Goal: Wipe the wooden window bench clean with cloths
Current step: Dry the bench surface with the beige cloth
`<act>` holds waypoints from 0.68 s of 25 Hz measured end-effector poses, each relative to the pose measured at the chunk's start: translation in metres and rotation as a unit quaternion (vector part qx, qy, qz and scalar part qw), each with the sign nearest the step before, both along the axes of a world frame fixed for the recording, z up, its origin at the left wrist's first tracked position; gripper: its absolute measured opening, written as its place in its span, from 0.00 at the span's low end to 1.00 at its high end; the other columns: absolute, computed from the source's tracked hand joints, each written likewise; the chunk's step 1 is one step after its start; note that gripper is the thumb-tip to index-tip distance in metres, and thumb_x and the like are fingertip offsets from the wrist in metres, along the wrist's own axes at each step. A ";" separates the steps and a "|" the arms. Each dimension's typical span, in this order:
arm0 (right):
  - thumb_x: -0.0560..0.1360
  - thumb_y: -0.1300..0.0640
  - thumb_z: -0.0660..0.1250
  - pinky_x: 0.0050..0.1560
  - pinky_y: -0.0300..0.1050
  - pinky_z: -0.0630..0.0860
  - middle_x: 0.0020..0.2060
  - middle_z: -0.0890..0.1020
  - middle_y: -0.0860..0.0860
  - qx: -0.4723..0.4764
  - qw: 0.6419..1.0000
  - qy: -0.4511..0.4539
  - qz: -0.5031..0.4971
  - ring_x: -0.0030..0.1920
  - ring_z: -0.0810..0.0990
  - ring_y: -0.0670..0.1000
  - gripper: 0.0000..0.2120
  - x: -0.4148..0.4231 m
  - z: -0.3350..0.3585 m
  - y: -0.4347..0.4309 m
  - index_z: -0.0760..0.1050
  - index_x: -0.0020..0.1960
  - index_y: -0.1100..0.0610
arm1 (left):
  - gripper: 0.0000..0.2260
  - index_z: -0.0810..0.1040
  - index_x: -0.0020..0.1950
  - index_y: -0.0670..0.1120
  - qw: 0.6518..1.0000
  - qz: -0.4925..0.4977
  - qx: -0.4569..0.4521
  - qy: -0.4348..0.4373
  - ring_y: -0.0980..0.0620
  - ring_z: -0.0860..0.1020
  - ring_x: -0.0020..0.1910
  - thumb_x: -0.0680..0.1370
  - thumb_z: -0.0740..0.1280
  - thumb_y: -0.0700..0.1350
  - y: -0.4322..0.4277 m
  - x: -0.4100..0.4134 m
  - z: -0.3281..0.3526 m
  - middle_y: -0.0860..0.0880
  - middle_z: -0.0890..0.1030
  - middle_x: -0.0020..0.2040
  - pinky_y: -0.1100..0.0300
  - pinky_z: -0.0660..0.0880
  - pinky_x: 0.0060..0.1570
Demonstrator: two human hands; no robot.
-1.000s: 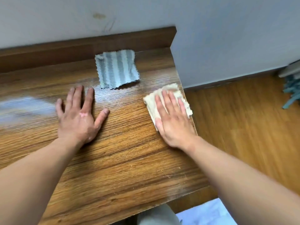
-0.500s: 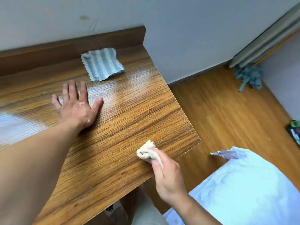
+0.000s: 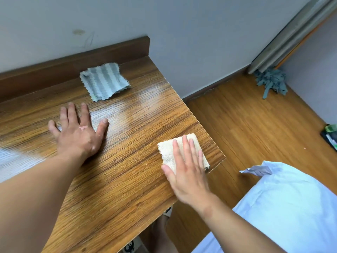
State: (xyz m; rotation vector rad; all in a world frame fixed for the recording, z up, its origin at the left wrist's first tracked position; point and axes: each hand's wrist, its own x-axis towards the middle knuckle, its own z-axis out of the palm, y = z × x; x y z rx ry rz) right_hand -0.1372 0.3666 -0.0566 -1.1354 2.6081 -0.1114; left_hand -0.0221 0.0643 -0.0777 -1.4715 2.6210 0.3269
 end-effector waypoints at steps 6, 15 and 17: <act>0.81 0.28 0.43 0.77 0.63 0.45 0.83 0.43 0.54 0.047 0.998 0.010 0.050 0.83 0.42 0.57 0.40 0.027 -0.010 0.027 0.42 0.84 0.51 | 0.42 0.43 0.83 0.53 1.000 0.005 -0.010 -0.008 0.46 0.42 0.82 0.75 0.35 0.75 0.003 -0.004 0.002 0.46 0.44 0.84 0.37 0.42 0.77; 0.77 0.25 0.41 0.80 0.63 0.40 0.83 0.37 0.50 0.060 0.993 0.023 0.102 0.82 0.35 0.53 0.40 -0.174 -0.016 -0.218 0.37 0.83 0.43 | 0.41 0.45 0.83 0.53 0.998 0.018 -0.054 -0.037 0.46 0.46 0.82 0.75 0.35 0.74 0.000 -0.006 -0.004 0.46 0.48 0.84 0.39 0.47 0.77; 0.78 0.25 0.44 0.79 0.63 0.43 0.83 0.39 0.51 0.050 0.992 -0.001 0.112 0.82 0.36 0.54 0.40 -0.195 -0.015 -0.255 0.40 0.83 0.44 | 0.41 0.46 0.83 0.53 0.997 0.022 -0.056 -0.039 0.45 0.47 0.82 0.75 0.36 0.75 0.000 -0.006 -0.005 0.46 0.49 0.84 0.39 0.48 0.77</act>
